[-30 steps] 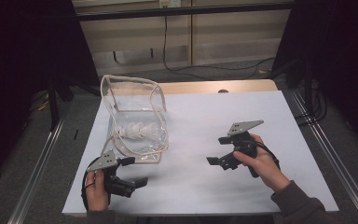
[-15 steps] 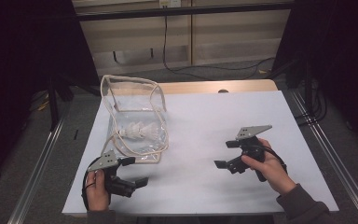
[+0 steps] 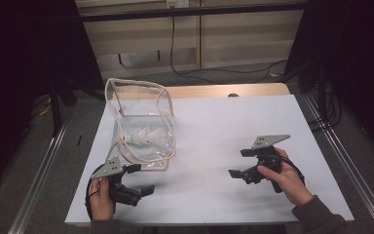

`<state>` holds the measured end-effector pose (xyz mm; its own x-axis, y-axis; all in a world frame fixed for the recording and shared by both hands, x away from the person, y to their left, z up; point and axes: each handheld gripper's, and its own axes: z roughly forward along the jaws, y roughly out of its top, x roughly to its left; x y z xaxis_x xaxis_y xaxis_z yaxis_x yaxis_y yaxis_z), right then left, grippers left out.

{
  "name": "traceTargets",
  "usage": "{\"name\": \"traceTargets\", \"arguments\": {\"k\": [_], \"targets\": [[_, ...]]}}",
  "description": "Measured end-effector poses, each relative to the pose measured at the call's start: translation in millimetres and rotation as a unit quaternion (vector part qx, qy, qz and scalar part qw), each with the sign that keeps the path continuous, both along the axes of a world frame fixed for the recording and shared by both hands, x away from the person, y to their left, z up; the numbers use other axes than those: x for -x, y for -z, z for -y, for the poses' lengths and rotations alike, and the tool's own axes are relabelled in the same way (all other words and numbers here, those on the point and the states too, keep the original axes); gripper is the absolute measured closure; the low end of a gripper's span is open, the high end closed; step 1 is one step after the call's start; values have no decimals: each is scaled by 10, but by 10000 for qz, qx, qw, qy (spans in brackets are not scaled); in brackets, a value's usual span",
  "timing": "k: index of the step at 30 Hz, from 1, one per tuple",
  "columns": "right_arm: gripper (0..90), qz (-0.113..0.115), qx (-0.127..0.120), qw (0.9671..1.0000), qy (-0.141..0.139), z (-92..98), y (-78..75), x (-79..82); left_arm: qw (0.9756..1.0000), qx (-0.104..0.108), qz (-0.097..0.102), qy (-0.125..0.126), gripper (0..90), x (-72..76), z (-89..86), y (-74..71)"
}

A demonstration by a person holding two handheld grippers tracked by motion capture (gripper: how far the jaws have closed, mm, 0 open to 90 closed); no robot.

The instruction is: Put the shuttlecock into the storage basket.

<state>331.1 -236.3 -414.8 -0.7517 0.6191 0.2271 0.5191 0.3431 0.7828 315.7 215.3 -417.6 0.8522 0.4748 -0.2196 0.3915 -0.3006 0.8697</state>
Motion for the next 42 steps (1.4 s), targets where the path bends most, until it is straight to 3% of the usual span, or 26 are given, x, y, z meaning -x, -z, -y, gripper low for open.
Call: {"name": "traceTargets", "arguments": {"k": [29, 42], "targets": [[48, 14, 38, 9997, 255, 275, 180, 137, 10000, -51, -8, 16, 29, -3, 18, 3], [48, 58, 87, 9997, 234, 303, 248, 189, 10000, -71, -5, 25, 29, -4, 31, 4]]}}
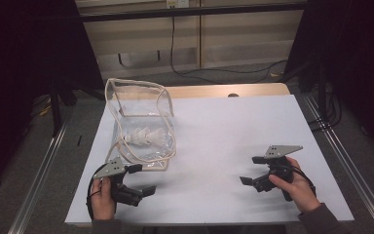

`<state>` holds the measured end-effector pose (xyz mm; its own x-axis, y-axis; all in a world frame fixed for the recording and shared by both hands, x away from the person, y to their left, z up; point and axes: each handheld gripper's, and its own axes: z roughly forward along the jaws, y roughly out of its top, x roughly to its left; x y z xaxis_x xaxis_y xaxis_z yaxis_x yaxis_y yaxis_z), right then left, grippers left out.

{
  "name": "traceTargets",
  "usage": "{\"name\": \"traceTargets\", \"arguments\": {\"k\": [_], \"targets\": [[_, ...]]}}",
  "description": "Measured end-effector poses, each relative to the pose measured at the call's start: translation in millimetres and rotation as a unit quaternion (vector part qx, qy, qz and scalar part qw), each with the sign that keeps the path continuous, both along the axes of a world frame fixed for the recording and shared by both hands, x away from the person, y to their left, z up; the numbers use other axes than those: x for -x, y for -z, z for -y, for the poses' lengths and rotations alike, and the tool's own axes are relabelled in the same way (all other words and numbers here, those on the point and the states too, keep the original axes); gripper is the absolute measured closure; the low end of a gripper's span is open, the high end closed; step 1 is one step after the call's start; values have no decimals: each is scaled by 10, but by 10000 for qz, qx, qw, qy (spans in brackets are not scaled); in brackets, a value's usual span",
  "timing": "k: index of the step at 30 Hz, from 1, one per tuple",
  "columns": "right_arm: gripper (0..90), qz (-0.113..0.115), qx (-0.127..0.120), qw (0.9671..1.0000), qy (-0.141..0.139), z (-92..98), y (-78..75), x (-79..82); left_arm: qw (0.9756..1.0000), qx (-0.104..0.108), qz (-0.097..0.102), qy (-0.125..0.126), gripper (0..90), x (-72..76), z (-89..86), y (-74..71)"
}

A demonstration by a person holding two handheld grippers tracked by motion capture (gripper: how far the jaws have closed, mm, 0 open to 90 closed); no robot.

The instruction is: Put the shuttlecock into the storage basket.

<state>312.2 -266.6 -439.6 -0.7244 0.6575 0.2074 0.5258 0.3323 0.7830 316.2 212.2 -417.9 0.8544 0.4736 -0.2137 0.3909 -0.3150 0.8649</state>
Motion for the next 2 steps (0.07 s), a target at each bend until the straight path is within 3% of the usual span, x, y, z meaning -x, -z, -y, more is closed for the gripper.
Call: {"name": "traceTargets", "arguments": {"k": [2], "targets": [[48, 16, 5, 10000, 5, 6, 6, 4, 10000, -2, 2, -10, 29, 0, 0, -3]]}}
